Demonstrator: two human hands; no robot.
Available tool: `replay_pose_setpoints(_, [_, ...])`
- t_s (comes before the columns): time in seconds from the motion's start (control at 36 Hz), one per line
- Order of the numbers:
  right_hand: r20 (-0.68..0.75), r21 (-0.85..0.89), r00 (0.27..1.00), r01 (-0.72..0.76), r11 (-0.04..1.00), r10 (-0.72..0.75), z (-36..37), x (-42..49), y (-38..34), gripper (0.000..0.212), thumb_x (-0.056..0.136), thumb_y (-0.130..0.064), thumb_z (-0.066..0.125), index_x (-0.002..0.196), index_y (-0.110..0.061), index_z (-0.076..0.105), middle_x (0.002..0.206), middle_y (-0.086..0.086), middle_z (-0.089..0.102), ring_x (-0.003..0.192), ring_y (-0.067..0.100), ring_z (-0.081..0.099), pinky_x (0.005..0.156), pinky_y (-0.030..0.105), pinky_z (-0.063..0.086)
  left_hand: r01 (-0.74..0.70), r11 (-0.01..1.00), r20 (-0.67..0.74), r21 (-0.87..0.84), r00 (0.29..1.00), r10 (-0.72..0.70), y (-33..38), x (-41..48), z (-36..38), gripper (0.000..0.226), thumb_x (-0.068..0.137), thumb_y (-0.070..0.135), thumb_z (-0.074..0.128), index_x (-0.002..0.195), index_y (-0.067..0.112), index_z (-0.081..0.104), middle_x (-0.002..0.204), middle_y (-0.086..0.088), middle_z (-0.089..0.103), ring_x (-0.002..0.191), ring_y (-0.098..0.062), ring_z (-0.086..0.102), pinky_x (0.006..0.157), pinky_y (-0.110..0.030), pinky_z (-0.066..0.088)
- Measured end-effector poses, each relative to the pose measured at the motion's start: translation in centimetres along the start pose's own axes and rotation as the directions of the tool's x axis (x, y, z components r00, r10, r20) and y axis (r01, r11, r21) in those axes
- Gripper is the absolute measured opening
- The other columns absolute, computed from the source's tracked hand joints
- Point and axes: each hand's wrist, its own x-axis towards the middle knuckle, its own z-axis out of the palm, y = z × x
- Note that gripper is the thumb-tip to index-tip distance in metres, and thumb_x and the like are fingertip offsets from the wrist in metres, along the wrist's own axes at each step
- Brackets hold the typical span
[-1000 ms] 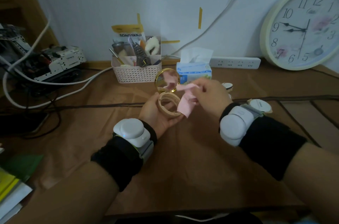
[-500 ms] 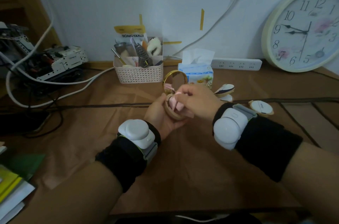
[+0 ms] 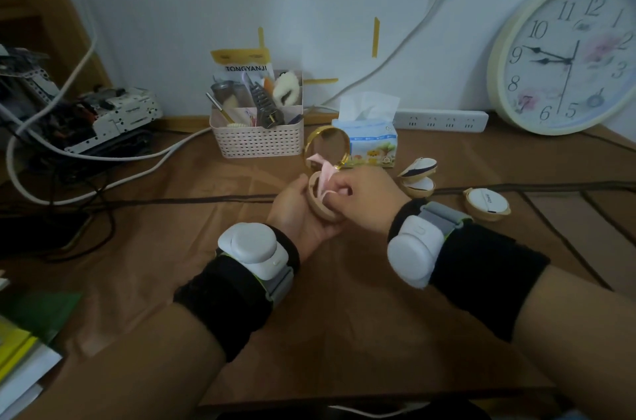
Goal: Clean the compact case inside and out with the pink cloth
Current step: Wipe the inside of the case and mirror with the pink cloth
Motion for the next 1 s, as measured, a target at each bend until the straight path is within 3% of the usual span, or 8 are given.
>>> replay_pose_setpoints(0.17, [-0.25,0.185,0.966,-0.013,0.983,0.06,-0.1,0.4,-0.1,0.007,0.085,-0.029,0.055,0.084,-0.025,0.061,0.089,-0.002,0.064,0.083,0.014,0.056,0.072,0.025,0.044,-0.034,0.998,0.021,0.046,0.999,0.033,0.2,-0.2,0.2,0.05,0.098,0.04,0.021,0.126,0.014,0.053,0.087,-0.007,0.072,0.09,-0.022,0.063,0.083,-0.04,0.049])
replay_pose_setpoints(0.28, [-0.264,0.179,0.964,0.009,0.984,0.039,-0.1,0.9,-0.4,0.014,0.083,-0.029,0.055,0.085,-0.025,0.068,0.08,-0.005,0.062,0.078,0.01,0.054,0.069,0.02,0.041,-0.001,0.995,0.026,0.099,1.0,-0.002,-0.1,-0.4,0.1,0.047,0.097,0.04,0.029,0.128,0.014,0.054,0.123,-0.012,0.062,0.111,-0.028,0.059,0.089,-0.045,0.049])
replay_pose_setpoints(0.44, [-0.228,0.105,0.964,-0.111,0.988,0.133,0.1,1.2,0.6,0.019,0.088,-0.031,0.051,0.087,-0.021,0.066,0.087,0.002,0.065,0.09,0.02,0.058,0.074,0.027,0.041,-0.011,0.997,0.007,0.073,1.0,0.01,-0.2,-0.2,0.0,0.044,0.098,0.036,0.026,0.116,0.014,0.059,0.085,-0.005,0.073,0.093,-0.024,0.064,0.078,-0.041,0.052])
replay_pose_setpoints(0.58, [-0.233,0.129,0.949,-0.185,0.974,0.211,0.1,0.9,2.2,0.017,0.085,-0.036,0.056,0.077,-0.021,0.06,0.078,-0.007,0.055,0.079,0.013,0.051,0.071,0.025,0.036,-0.011,0.999,0.002,0.042,1.0,0.01,-0.1,0.0,0.0,0.046,0.098,0.037,0.023,0.111,0.012,0.059,0.087,-0.004,0.074,0.086,-0.022,0.065,0.069,-0.036,0.053])
replay_pose_setpoints(0.69, [-0.135,0.107,0.966,-0.206,0.973,0.22,-0.1,0.7,3.1,0.018,0.083,-0.035,0.06,0.068,-0.025,0.056,0.078,-0.006,0.057,0.079,0.015,0.055,0.07,0.026,0.037,0.008,1.0,-0.028,0.018,1.0,-0.008,-0.1,0.1,-0.2,0.048,0.097,0.036,0.024,0.104,0.008,0.061,0.09,-0.008,0.074,0.086,-0.025,0.068,0.069,-0.039,0.056])
replay_pose_setpoints(0.83, [0.254,-0.011,0.929,-0.276,0.961,0.27,-1.2,-0.1,4.0,0.016,0.085,-0.026,0.059,0.069,-0.025,0.056,0.079,0.002,0.067,0.073,0.022,0.069,0.071,0.031,0.054,-0.037,0.999,-0.13,-0.036,0.991,0.032,0.4,0.3,-1.0,0.039,0.097,0.032,0.029,0.121,0.009,0.05,0.126,-0.017,0.057,0.105,-0.034,0.057,0.074,-0.046,0.049])
replay_pose_setpoints(0.92, [0.036,-0.025,0.98,-0.197,0.98,0.198,-1.7,-0.1,3.9,0.011,0.085,-0.028,0.057,0.085,-0.02,0.064,0.084,-0.004,0.062,0.078,0.017,0.06,0.076,0.032,0.049,-0.068,0.996,-0.126,-0.065,0.99,0.059,1.1,0.1,-1.1,0.034,0.097,0.032,0.027,0.115,0.013,0.049,0.115,-0.014,0.059,0.099,-0.032,0.058,0.074,-0.045,0.049])
replay_pose_setpoints(1.0, [-0.069,0.205,0.995,-0.062,0.977,0.077,-1.6,-0.2,2.1,0.008,0.084,-0.031,0.059,0.086,-0.025,0.064,0.082,-0.01,0.062,0.077,0.01,0.058,0.071,0.029,0.047,-0.073,0.997,-0.088,-0.02,0.994,0.071,1.2,-0.1,-0.7,0.038,0.098,0.033,0.024,0.114,0.013,0.051,0.102,-0.012,0.064,0.089,-0.027,0.062,0.069,-0.04,0.052])
